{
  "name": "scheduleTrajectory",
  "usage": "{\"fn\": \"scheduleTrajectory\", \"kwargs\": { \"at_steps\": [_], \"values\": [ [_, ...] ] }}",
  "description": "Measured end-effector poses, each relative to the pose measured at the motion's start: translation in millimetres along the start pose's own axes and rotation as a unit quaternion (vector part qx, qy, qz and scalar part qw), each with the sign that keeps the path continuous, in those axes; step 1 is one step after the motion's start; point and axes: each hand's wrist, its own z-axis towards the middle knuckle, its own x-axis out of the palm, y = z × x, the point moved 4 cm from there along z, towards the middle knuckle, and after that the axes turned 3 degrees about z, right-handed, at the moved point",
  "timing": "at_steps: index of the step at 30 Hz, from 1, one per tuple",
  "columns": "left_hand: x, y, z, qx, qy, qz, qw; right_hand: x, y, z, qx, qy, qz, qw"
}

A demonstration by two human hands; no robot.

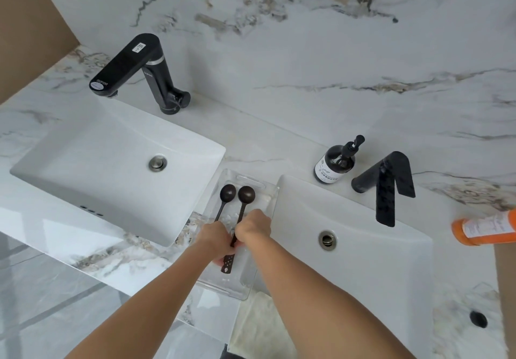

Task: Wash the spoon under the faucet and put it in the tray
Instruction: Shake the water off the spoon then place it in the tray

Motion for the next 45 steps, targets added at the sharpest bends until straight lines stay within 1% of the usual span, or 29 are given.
{"fn": "scheduleTrajectory", "kwargs": {
  "at_steps": [2,8,12,18,20,22,30,36,41,45],
  "values": [
    [-1,2,1,0.002,0.018,-0.014,1.0,-2,4,3,0.002,0.01,0.014,1.0],
    [2,12,3,-0.001,0.065,-0.059,0.996,-8,11,14,0.024,-0.021,0.093,0.995],
    [5,12,2,0.011,0.034,-0.062,0.997,-6,9,17,0.037,-0.024,0.107,0.993],
    [7,13,-1,0.035,-0.061,0.02,0.997,-4,8,18,0.035,-0.021,0.093,0.995],
    [9,11,-2,0.039,-0.084,0.053,0.994,-4,9,19,0.034,-0.02,0.089,0.995],
    [12,11,-1,0.037,-0.102,0.062,0.992,-5,9,19,0.032,-0.022,0.088,0.995],
    [21,14,4,0.047,-0.134,0.079,0.987,-2,5,17,0.021,-0.038,0.081,0.996],
    [23,13,1,0.052,-0.141,0.128,0.98,-12,4,10,0.007,-0.05,0.089,0.995],
    [18,4,-6,0.057,-0.151,0.185,0.969,-37,-11,1,0.001,-0.052,0.166,0.985],
    [9,-17,-21,0.072,-0.187,0.22,0.955,-67,-30,-6,-0.029,-0.053,0.204,0.977]
  ]
}}
